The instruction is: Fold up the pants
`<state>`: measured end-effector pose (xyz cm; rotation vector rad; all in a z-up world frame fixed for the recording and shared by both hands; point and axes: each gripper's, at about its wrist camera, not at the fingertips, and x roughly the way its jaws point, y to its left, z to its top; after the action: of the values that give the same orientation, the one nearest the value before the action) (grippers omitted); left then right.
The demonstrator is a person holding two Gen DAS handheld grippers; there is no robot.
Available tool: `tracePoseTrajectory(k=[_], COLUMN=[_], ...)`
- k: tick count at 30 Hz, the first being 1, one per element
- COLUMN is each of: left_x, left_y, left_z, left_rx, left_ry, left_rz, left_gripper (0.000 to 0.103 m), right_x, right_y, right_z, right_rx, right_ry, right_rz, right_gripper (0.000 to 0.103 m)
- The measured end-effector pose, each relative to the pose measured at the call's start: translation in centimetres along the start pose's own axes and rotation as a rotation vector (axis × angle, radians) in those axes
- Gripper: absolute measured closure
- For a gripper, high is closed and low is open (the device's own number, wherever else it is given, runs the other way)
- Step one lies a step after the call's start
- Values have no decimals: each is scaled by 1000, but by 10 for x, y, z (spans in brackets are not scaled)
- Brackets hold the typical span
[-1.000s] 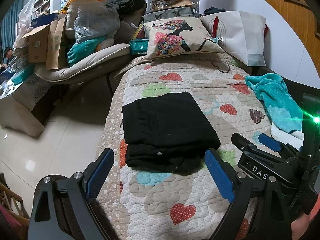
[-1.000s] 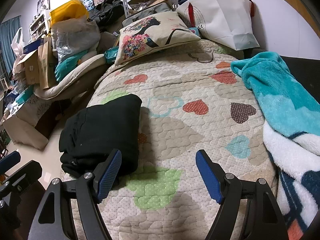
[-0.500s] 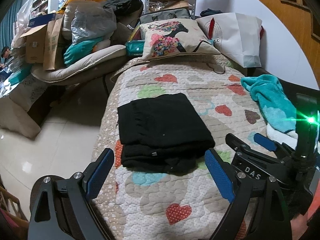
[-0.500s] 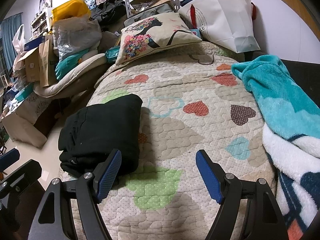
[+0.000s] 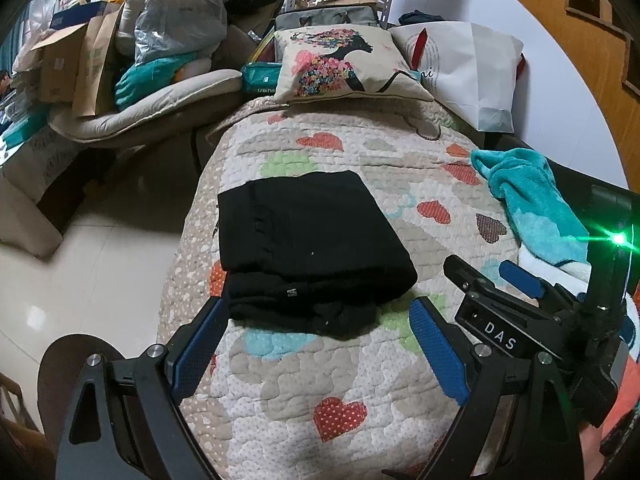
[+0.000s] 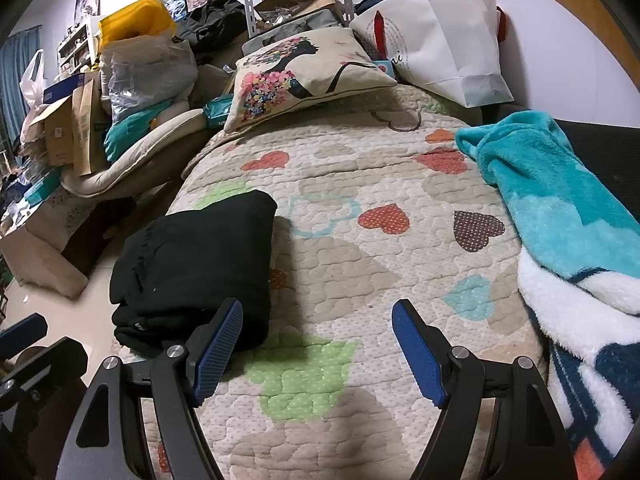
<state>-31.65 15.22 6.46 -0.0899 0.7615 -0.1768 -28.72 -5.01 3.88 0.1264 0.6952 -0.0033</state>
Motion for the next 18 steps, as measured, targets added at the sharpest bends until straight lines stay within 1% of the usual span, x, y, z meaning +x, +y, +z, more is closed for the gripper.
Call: tracePoseTrajectory(k=[18], left_x=[8], left_y=[4], left_z=[-3], left_rx=[-12], left_ry=[22], left_rz=[-1], left_gripper=[11], right_x=[6], right_y=[3], right_z=[-3], right_rx=[-18], right_ry=[25], right_rz=[-7], right_gripper=[20])
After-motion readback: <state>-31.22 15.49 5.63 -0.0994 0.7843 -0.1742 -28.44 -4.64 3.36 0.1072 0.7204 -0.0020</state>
